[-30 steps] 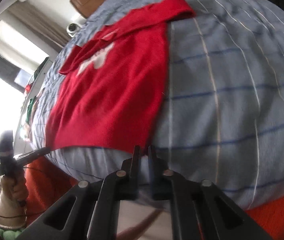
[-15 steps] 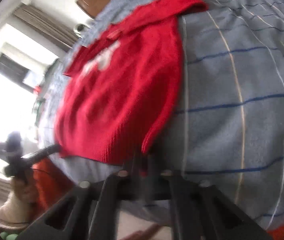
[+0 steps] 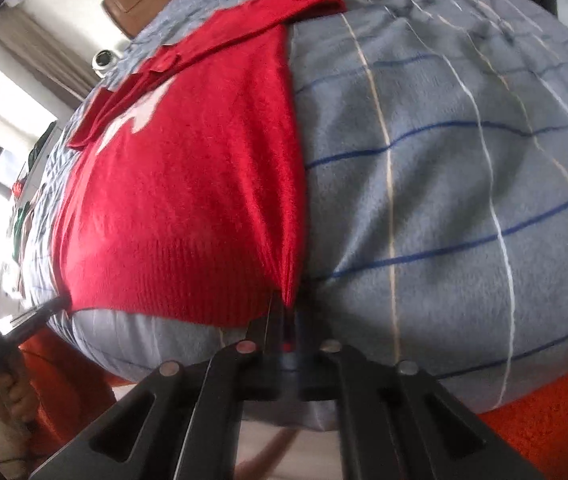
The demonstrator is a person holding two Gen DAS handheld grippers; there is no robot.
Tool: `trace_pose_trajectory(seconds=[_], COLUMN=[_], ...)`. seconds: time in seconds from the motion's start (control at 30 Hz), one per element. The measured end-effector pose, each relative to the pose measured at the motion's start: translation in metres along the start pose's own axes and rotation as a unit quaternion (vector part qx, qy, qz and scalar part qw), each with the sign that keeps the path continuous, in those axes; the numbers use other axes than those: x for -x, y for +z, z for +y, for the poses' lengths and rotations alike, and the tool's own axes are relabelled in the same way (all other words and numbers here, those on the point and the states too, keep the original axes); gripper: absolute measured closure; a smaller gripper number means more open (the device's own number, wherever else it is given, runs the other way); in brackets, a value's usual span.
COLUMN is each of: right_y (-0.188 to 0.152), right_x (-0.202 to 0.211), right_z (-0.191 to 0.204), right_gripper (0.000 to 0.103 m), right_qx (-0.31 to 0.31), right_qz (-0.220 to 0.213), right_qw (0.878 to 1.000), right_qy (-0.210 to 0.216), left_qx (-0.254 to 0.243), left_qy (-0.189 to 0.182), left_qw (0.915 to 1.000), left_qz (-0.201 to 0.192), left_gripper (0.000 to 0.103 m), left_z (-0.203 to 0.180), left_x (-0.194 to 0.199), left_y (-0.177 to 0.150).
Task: Fold small clothes
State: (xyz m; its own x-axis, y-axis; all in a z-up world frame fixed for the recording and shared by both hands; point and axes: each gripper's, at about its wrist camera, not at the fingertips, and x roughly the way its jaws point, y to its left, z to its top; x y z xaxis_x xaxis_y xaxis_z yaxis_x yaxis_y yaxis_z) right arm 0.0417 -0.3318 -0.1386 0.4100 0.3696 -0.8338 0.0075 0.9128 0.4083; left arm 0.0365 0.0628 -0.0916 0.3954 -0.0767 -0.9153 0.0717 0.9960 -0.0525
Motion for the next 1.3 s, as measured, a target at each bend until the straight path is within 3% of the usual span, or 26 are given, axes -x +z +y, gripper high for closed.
trace_pose_trajectory(seconds=[0.03, 0.07, 0.1, 0.17, 0.2, 0.37, 0.5, 0.6, 0.63, 0.7, 1.3], right_y=[-0.003, -0.007, -0.01, -0.016, -0.019, -0.019, -0.02, -0.026, -0.026, -0.027, -0.023], right_x=[0.002, 0.007, 0.012, 0.022, 0.027, 0.037, 0.039, 0.046, 0.044, 0.044, 0.038], right_z=[0.0, 0.0, 0.0, -0.001, 0.001, 0.002, 0.005, 0.006, 0.01, 0.012, -0.001], right_gripper=[0.09, 0.077, 0.07, 0.052, 0.05, 0.047, 0.047, 0.047, 0.047, 0.046, 0.045], right_qx=[0.002, 0.003, 0.004, 0.013, 0.02, 0.016, 0.022, 0.04, 0.044, 0.05, 0.015], right_qz=[-0.006, -0.01, -0.019, -0.05, -0.07, -0.12, -0.129, -0.135, -0.137, -0.14, -0.137], right_qw=[1.0, 1.0, 1.0, 0.999, 0.997, 0.991, 0.99, 0.988, 0.988, 0.987, 0.989], right_qy=[0.005, 0.007, 0.007, -0.007, -0.027, -0.052, -0.057, -0.06, -0.06, -0.06, -0.049], left_qx=[0.008, 0.014, 0.024, 0.049, 0.061, 0.085, 0.064, 0.05, 0.046, 0.055, 0.061], left_qy=[0.001, -0.001, 0.0, 0.026, 0.042, 0.087, 0.126, 0.14, 0.125, 0.103, 0.103], left_qw=[0.9999, 0.9996, 0.9987, 0.9944, 0.9911, 0.9789, 0.9789, 0.985, 0.9868, 0.9841, 0.9793], left_qz=[-0.013, -0.025, -0.045, -0.09, -0.11, -0.164, -0.148, -0.088, -0.091, -0.134, -0.163], left_gripper=[0.078, 0.058, 0.035, 0.013, 0.01, 0.008, 0.003, 0.0, 0.0, 0.0, 0.0], left_z=[0.005, 0.012, 0.02, 0.034, 0.043, 0.071, 0.083, 0.095, 0.098, 0.106, 0.105], left_x=[0.01, 0.016, 0.026, 0.039, 0.041, 0.007, -0.034, -0.076, -0.085, -0.081, -0.079], left_y=[0.002, 0.004, 0.011, 0.031, 0.045, 0.122, 0.157, 0.156, 0.152, 0.142, 0.133])
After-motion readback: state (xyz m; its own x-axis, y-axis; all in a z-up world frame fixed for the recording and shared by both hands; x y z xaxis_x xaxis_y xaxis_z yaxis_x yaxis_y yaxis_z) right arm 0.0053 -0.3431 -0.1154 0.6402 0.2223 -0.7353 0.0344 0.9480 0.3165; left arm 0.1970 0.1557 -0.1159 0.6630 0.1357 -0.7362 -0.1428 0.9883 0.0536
